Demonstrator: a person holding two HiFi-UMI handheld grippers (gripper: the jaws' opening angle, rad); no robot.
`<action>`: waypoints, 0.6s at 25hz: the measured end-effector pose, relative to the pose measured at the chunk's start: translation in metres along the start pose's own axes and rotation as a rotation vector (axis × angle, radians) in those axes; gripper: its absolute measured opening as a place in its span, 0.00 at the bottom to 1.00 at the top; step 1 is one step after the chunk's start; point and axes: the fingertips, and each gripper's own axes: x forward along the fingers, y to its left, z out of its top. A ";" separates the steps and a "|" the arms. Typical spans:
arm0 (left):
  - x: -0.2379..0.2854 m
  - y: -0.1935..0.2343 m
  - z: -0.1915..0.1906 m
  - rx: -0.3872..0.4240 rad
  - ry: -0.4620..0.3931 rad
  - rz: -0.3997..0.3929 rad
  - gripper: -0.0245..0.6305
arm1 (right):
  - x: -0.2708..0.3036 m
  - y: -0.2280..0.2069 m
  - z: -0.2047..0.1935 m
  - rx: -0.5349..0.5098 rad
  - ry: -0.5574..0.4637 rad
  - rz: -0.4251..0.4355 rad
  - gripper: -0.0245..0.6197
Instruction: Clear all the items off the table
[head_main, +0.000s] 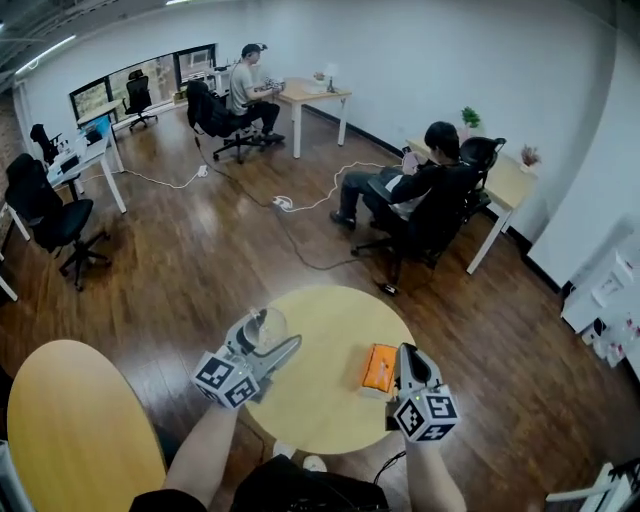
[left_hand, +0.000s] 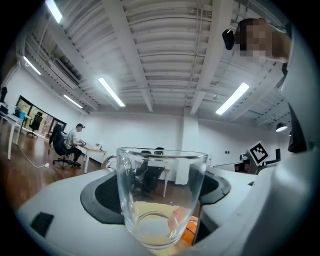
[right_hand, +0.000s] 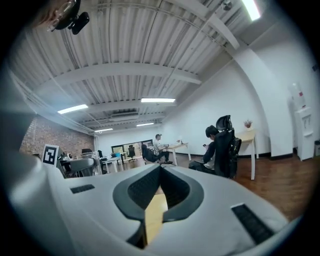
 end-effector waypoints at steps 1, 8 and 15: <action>0.006 0.001 -0.005 -0.007 0.012 -0.016 0.66 | 0.001 -0.003 -0.004 -0.003 0.008 -0.020 0.05; 0.049 0.024 -0.046 -0.048 0.068 -0.104 0.66 | 0.026 -0.003 -0.029 -0.033 0.055 -0.074 0.05; 0.055 0.042 -0.110 -0.034 0.145 -0.102 0.66 | 0.038 0.016 -0.090 0.040 0.123 -0.072 0.05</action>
